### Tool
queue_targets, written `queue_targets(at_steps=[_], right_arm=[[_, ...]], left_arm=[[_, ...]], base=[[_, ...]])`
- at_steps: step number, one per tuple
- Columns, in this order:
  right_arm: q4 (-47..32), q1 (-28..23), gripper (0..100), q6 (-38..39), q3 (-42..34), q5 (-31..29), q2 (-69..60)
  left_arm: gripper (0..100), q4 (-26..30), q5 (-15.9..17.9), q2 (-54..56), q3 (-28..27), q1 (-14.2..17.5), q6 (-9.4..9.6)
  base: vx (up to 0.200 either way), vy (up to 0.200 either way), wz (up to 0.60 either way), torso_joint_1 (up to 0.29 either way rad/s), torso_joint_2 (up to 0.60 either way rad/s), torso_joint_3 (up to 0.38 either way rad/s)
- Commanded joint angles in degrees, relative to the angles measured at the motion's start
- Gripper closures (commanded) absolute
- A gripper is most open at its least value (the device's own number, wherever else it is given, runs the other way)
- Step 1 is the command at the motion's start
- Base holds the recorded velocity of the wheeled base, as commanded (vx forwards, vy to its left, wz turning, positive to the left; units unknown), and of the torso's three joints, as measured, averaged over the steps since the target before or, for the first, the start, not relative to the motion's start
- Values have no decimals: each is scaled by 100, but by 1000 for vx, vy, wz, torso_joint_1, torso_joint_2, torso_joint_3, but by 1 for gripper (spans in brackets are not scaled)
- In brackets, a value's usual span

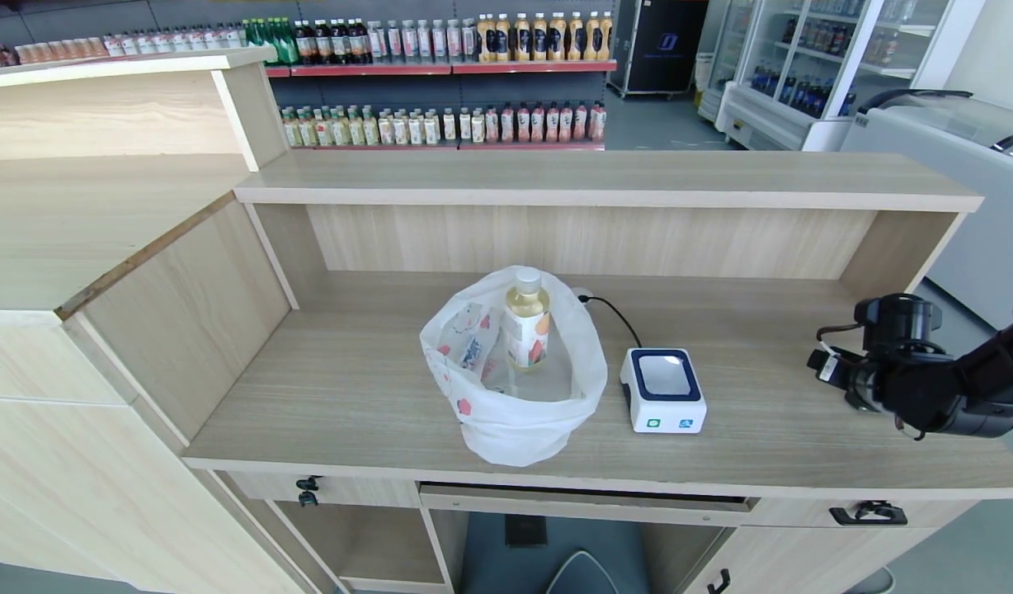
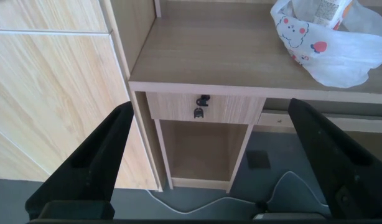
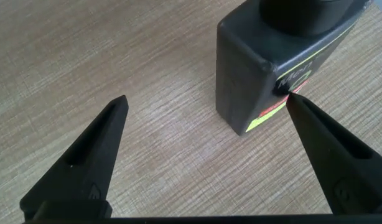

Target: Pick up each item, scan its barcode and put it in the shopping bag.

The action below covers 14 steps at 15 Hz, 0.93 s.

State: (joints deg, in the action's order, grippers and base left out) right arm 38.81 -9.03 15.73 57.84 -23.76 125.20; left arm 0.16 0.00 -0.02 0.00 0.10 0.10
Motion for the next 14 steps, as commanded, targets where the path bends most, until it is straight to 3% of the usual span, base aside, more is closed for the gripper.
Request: queue_targets(at_steps=[1,14], right_arm=[[3,24,0,-8,-28,-76,-22],[328,7,0,-342,-239,-709,22]], left_arm=[[0,2,0,2,0,-1,-1],[0,2,0,2,0,-1,-1]], base=[[0,0,0,0,0,0],[0,0,0,0,0,0]])
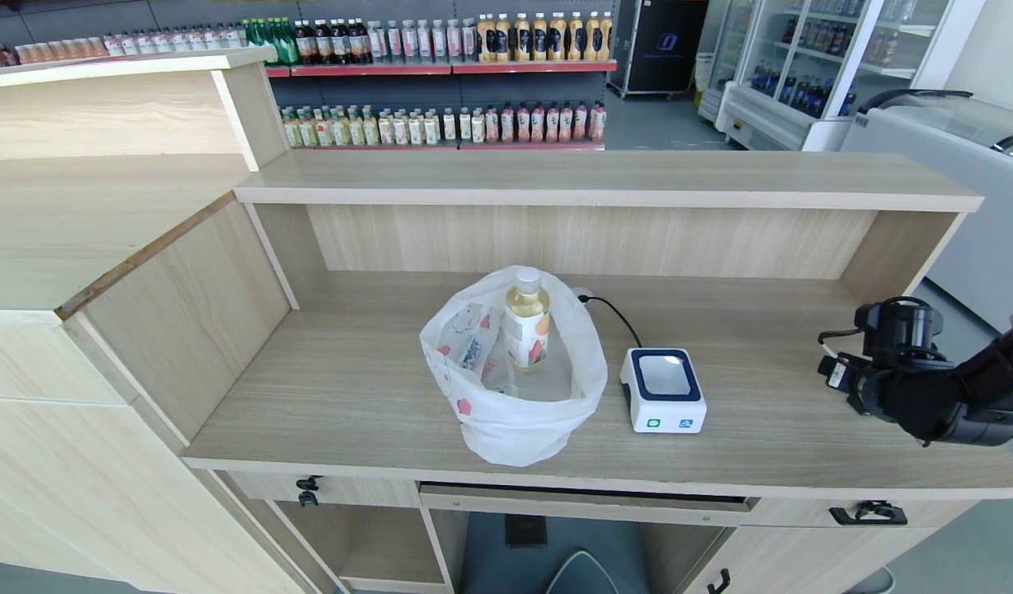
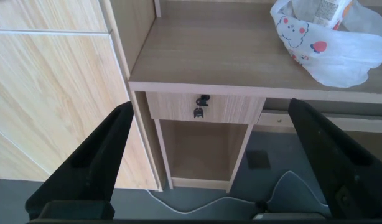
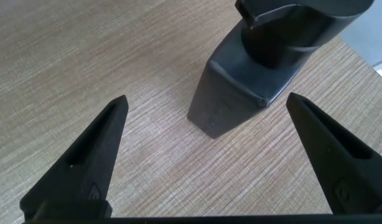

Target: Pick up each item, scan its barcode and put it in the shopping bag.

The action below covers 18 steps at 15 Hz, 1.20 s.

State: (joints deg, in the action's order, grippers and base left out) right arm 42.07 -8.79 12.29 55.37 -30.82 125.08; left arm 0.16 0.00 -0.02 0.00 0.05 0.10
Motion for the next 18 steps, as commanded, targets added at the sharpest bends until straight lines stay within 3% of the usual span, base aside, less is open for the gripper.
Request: queue_targets(at_steps=[1,12,18], right_arm=[[3,-44,0,-33,9,-3,34],[434,-228,0,-1009,-17,-12,114],[434,-360,0,-1088,53,-12,237]], left_arm=[[0,2,0,2,0,4,-1],[0,2,0,2,0,4,-1],[0,2,0,2,0,4,-1]], base=[[0,0,0,0,0,0],[0,0,0,0,0,0],[0,0,0,0,0,0]])
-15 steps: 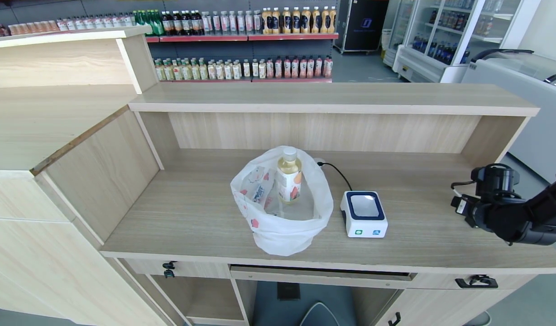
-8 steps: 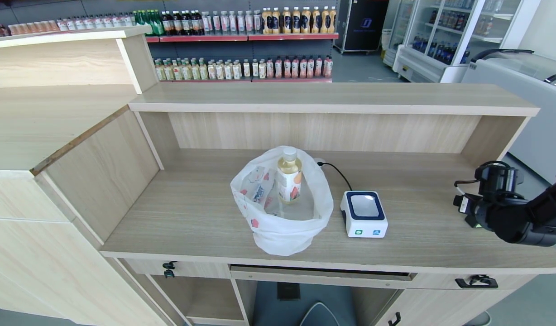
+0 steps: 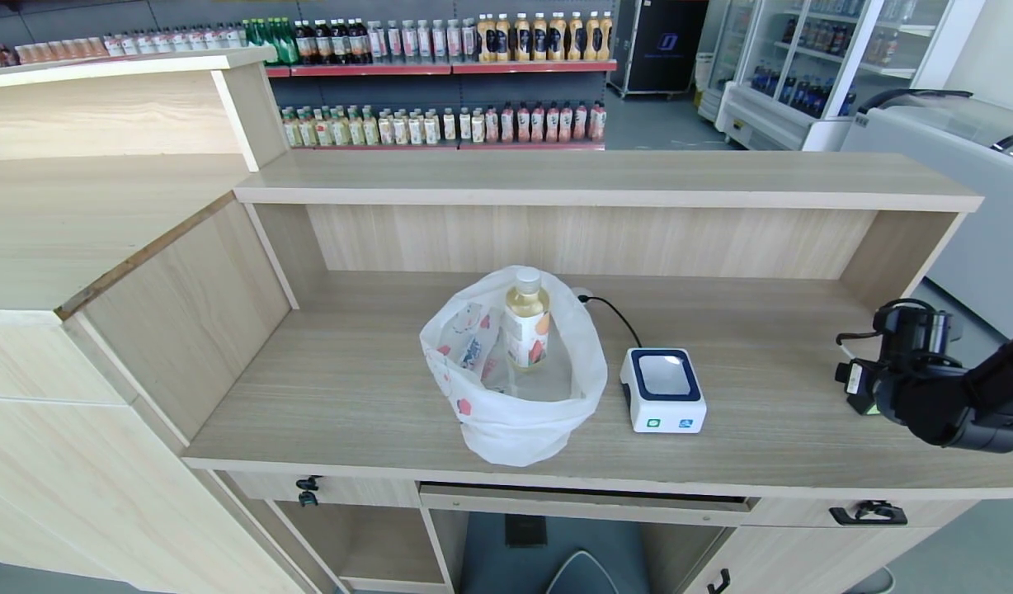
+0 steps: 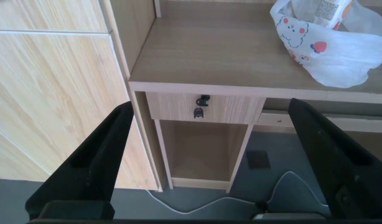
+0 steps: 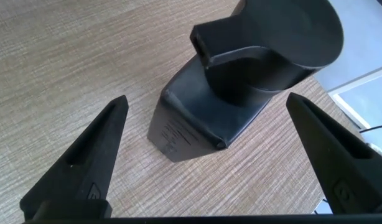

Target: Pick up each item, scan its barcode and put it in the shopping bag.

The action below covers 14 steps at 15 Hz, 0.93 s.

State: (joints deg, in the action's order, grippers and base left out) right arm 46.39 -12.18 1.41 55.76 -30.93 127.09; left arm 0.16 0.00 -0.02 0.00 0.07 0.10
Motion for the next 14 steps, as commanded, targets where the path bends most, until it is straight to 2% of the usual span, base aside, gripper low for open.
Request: queue_targets(at_steps=[1,11,12,14], right_arm=[[11,-21,0,-1,31,-1,44],[231,-13,0,-124,119,-1,150],[248,-13,100,-124,119,-1,158],[248,-13,100,-124,111,-1,158]], left_arm=[[0,2,0,2,0,1,-1],[0,2,0,2,0,1,-1],[0,2,0,2,0,1,-1],[0,2,0,2,0,1,-1]], base=[[0,0,0,0,0,0],[0,0,0,0,0,0],[0,0,0,0,0,0],[0,0,0,0,0,0]])
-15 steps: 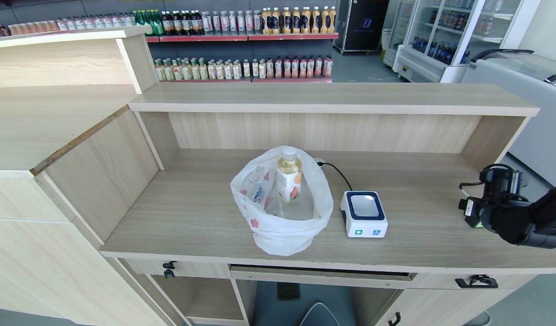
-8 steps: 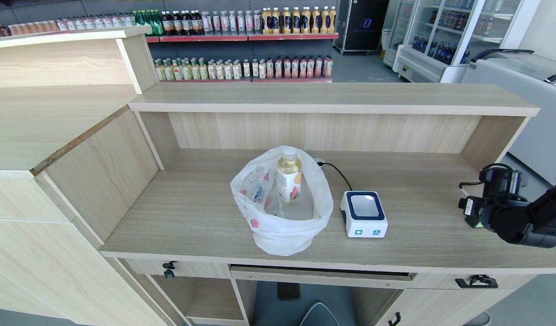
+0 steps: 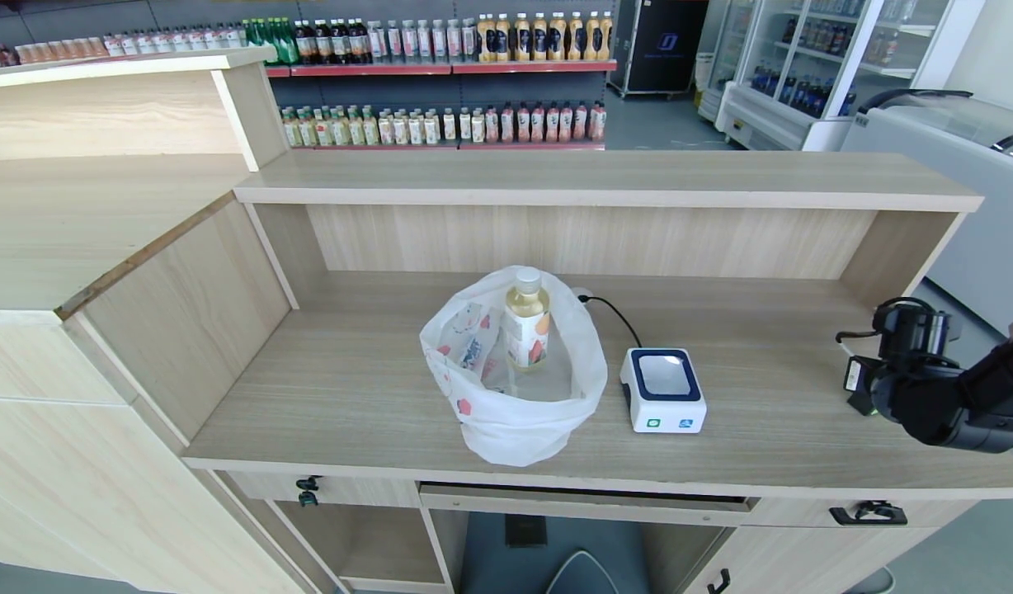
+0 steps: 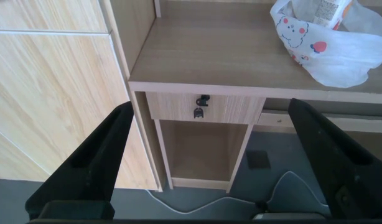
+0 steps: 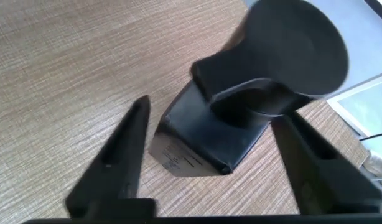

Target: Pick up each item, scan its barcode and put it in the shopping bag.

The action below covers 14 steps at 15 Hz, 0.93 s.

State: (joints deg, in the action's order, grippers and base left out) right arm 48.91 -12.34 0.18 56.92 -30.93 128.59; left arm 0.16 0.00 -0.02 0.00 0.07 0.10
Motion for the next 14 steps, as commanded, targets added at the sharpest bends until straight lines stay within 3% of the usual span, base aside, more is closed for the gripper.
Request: queue_targets(at_steps=[1,10,12,14], right_arm=[[-13,3,100,-1,-5,-1,9],[198,109,100,-185,-5,184,-361],[-74,232,100,-150,-67,1309,-1169],[-1191,328,100,-168,-58,3374,-2470]], left_arm=[[0,2,0,2,0,1,-1],[0,2,0,2,0,1,-1],[0,2,0,2,0,1,-1],[0,-7,0,2,0,1,-1]], base=[[0,0,0,0,0,0],[0,0,0,0,0,0],[0,0,0,0,0,0],[0,0,0,0,0,0]])
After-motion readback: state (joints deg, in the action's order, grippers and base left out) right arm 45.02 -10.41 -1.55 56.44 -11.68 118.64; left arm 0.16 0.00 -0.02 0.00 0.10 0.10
